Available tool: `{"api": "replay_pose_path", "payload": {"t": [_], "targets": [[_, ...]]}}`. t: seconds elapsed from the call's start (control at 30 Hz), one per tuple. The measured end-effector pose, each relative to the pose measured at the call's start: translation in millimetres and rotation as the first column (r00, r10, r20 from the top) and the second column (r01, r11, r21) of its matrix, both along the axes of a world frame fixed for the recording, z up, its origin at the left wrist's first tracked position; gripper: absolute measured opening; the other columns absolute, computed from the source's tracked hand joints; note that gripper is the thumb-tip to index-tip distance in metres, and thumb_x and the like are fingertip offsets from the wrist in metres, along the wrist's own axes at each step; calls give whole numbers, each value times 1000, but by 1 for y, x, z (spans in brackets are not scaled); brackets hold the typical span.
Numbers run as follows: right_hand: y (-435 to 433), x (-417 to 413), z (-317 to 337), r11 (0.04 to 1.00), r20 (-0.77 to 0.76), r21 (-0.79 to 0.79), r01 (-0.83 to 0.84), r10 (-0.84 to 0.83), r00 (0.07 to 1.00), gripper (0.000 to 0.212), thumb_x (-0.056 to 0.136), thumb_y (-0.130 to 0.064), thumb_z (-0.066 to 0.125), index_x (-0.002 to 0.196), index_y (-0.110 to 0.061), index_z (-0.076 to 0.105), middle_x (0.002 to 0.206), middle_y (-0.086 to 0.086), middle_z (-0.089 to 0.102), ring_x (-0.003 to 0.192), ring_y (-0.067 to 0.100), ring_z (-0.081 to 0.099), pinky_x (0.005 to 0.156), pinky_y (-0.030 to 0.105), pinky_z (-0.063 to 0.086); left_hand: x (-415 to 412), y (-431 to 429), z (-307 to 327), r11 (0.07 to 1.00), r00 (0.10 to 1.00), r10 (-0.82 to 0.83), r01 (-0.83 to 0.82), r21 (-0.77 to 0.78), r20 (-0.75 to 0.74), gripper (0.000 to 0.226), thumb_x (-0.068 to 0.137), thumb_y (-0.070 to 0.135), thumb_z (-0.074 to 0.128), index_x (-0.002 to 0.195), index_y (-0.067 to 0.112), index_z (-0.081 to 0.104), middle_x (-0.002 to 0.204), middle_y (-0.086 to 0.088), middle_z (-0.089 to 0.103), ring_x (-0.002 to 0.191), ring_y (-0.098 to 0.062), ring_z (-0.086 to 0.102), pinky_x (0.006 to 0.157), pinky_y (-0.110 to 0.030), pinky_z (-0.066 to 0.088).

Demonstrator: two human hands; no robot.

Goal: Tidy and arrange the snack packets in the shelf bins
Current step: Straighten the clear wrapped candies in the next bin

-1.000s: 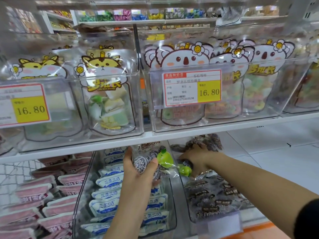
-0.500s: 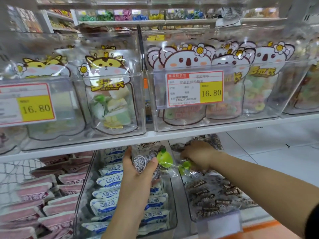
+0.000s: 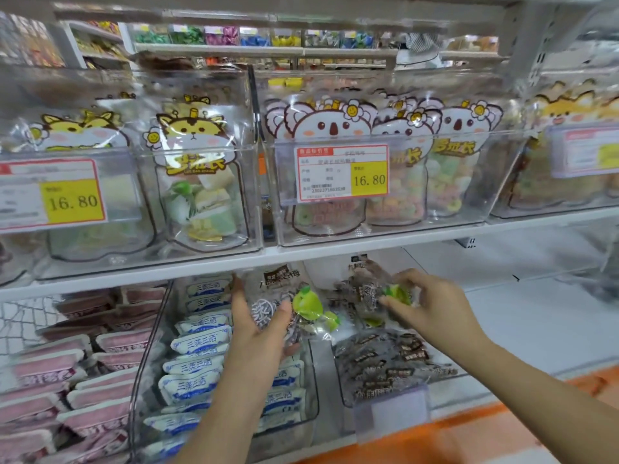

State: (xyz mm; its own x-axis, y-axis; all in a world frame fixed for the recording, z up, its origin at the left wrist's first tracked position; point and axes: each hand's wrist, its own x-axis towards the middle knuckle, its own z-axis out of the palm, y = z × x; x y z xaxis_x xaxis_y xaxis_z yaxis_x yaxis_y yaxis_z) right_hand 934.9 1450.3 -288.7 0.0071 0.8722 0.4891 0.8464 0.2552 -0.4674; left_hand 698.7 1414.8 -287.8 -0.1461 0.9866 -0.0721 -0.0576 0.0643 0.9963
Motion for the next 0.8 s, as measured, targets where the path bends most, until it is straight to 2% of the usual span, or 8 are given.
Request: {"api": "replay_pose_path", "payload": {"t": [0.13, 0.2, 0.3, 0.37, 0.47, 0.6, 0.67, 0.8], "targets": [[-45, 17, 3, 988, -563, -157, 0, -90, 822, 15, 78, -34, 74, 81, -21, 68, 60, -8, 57, 49, 1, 49, 50, 12, 35, 12, -19, 11, 1000, 997, -9, 8, -1, -75, 69, 95, 37, 50, 145, 51, 3, 156, 11, 16, 60, 6, 65, 99, -52, 43], [-63, 18, 4, 971, -812, -213, -110, -113, 572, 19, 77, -35, 69, 80, -16, 65, 59, 2, 49, 41, 10, 38, 44, 19, 32, 17, -26, 16, 1000, 995, 0, 3, 25, -96, 66, 97, 34, 47, 143, 53, 4, 156, 9, 18, 67, -2, 69, 98, -51, 45], [-77, 14, 7, 931, -982, -178, -318, -189, -6, 12, 83, -23, 61, 75, -15, 61, 54, 0, 52, 30, 6, 38, 35, 15, 30, 30, -35, 22, 998, 987, -2, 12, 64, -163, 67, 98, 26, 45, 142, 55, 5, 153, 13, 20, 103, -17, 64, 92, -44, 51], [-80, 12, 10, 904, -965, -128, -407, -208, -158, 23, 90, -17, 53, 68, -17, 59, 46, -3, 51, 33, 7, 44, 37, 15, 33, 43, -42, 23, 996, 965, -23, 46, 81, -261, 68, 97, 24, 45, 143, 53, 4, 133, 19, 43, 100, -10, 60, 89, -39, 53], [-79, 6, 6, 850, -979, -73, -522, -160, -124, 10, 82, -18, 58, 80, -12, 50, 51, 0, 55, 40, 9, 51, 39, 16, 39, 67, -54, 26, 991, 936, -80, 111, 70, -343, 68, 99, 24, 44, 145, 47, 0, 113, 32, 40, 78, 12, 47, 71, -14, 39], [-76, 7, -8, 829, -989, -145, -539, -99, 113, 35, 67, -29, 77, 83, -7, 54, 66, 14, 50, 55, 22, 47, 56, 27, 42, 92, -54, 22, 983, 928, -146, 175, 55, -342, 67, 99, 30, 41, 142, 53, -5, 131, 33, 4, 109, 21, 35, 97, -19, 23], [-76, 10, -10, 869, -970, -197, -455, -105, 219, 31, 74, -30, 76, 82, -8, 56, 61, 10, 51, 51, 19, 49, 51, 21, 40, 100, -50, 18, 988, 950, -121, 142, 53, -289, 60, 100, 32, 38, 139, 58, 1, 135, 34, 5, 128, 13, 30, 113, -34, 21], [-76, 8, -11, 895, -912, -245, -372, -83, 401, 31, 78, -40, 70, 71, -16, 52, 61, -3, 55, 52, 8, 48, 52, 20, 34, 113, -48, 13, 990, 966, -121, 136, 47, -229, 63, 84, 68, 42, 135, 64, 5, 143, 30, 16, 136, -10, 30, 111, -47, 31]]}}
